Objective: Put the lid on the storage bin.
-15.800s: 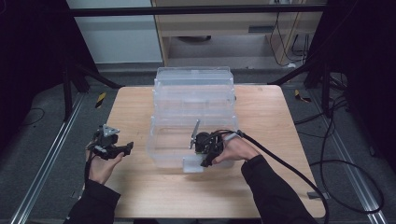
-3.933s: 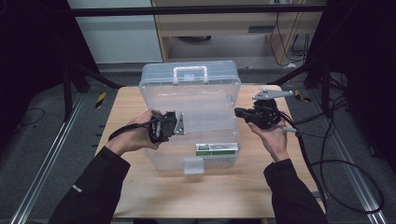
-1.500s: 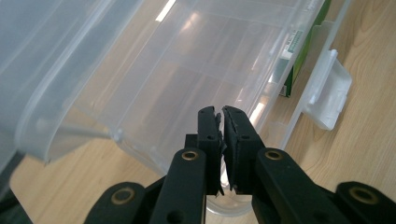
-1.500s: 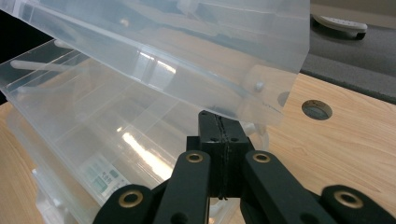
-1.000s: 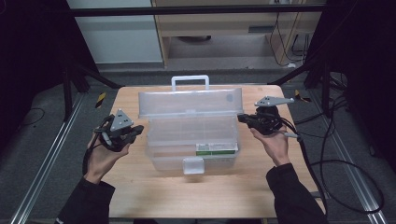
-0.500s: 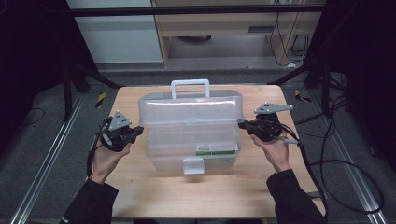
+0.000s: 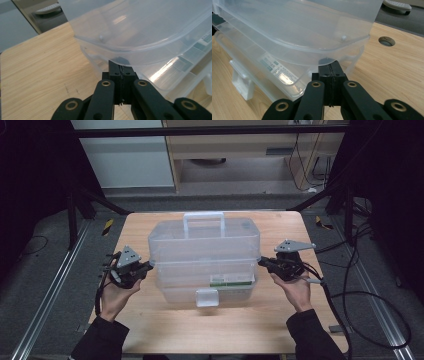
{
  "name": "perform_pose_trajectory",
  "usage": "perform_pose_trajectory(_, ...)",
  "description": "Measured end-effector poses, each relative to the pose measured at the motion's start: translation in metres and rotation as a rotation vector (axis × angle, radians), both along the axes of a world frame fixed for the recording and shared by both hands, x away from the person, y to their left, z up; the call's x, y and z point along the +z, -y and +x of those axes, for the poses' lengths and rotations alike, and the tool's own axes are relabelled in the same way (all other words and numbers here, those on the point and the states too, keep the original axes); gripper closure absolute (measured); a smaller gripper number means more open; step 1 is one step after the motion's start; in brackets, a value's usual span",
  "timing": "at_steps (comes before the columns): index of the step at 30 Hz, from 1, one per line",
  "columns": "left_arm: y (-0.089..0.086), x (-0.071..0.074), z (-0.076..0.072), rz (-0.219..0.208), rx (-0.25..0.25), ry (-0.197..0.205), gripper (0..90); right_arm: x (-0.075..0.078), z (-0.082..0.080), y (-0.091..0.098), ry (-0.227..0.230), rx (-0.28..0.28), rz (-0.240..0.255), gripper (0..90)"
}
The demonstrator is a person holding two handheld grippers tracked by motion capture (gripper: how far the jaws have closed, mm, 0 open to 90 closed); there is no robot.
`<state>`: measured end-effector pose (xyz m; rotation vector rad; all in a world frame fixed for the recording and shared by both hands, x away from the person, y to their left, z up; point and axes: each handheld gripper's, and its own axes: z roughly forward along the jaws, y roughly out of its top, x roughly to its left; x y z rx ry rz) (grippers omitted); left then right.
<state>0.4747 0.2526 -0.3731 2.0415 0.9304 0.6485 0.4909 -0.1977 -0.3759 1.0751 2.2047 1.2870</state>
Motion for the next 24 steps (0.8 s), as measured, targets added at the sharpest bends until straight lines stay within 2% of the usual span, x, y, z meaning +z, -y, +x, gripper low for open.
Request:
perform_pose_trajectory(10, 0.000, -0.010, -0.009, 0.022, -0.027, -0.002, 89.2, -0.008, -0.011, 0.003, 0.002, -0.001, -0.030, 90.0)
perform_pose_trajectory(16, 0.001, -0.016, -0.014, 0.050, -0.035, -0.024, 89.2, -0.015, -0.018, 0.004, -0.016, -0.005, -0.060, 90.0)
perform_pose_trajectory(17, 0.001, -0.019, -0.016, 0.068, -0.038, -0.032, 89.2, -0.017, -0.020, 0.005, -0.018, -0.004, -0.064, 90.0)
perform_pose_trajectory(20, 0.002, -0.025, -0.017, 0.087, -0.042, -0.048, 89.2, -0.021, -0.023, 0.005, -0.028, -0.005, -0.080, 90.0)
perform_pose_trajectory(24, 0.003, -0.030, -0.017, 0.104, -0.034, -0.062, 89.2, -0.028, -0.024, 0.003, -0.040, -0.005, -0.102, 90.0)
